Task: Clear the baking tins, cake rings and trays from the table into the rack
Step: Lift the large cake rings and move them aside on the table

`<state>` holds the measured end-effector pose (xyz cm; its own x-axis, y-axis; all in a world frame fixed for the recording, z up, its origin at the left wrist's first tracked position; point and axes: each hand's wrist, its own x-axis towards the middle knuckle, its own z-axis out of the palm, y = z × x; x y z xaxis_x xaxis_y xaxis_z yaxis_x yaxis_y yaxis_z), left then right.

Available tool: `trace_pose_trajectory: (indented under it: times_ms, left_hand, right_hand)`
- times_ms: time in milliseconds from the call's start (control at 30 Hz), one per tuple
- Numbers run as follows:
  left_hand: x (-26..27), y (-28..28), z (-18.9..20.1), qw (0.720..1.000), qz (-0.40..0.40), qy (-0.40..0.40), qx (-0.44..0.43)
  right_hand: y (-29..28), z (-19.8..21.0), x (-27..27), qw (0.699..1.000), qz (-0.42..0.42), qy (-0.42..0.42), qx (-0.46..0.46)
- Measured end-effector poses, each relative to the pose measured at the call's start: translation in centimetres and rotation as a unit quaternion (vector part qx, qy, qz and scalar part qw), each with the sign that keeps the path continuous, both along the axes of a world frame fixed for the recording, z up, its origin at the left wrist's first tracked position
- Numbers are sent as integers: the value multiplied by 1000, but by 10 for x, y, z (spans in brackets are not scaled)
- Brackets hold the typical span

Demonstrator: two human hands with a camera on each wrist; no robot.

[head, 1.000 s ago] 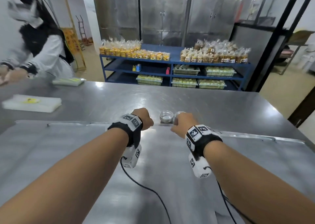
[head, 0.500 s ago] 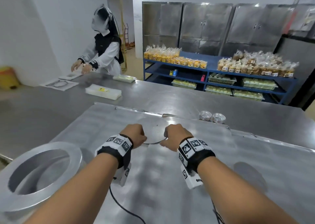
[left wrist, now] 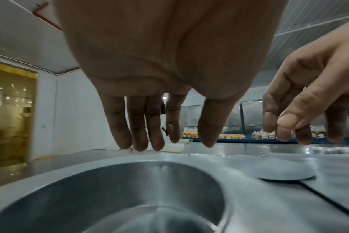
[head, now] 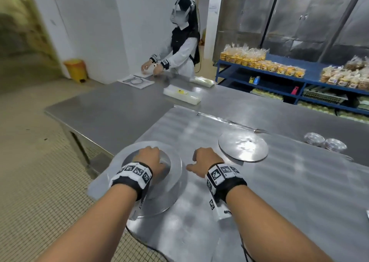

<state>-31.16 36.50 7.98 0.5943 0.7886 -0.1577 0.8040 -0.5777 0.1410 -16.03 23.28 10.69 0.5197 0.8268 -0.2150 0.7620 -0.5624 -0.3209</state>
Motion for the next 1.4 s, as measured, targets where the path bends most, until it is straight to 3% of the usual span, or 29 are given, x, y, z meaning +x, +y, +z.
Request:
trace_pose_trajectory:
  times_ms: [233,367,667,867,1000,1133,1200,1400]
  left_hand:
    - [-73,44,-25,994,93,49,43]
    - [-90,60,-34,985,165,56,-18]
    - [-82,60,-11,981,170,-55,-73]
    - [-49,25,22,959,190,-188,-99]
    - [-20,-3,35,914,201,-289,-202]
    - [10,-26,29,812,232,-397,-360]
    - [25,-47,28,777,221,-418,-416]
    - [66,-116,27,715,155,-446,-515]
  right_hand:
    - [49,-35,-44,997,-60,53,-17]
    - [59,-47,-52,990,-113,85,1]
    - [50,-29,-43,978,-187,77,39]
    - [0,-5,-17,955,-263,73,117]
    - [-49,7,3,936,-296,66,180]
    - [-104,12,22,916,-311,41,250]
    - [-133,14,30,907,-318,29,274]
    - [-218,8,48,886,-332,-1,325]
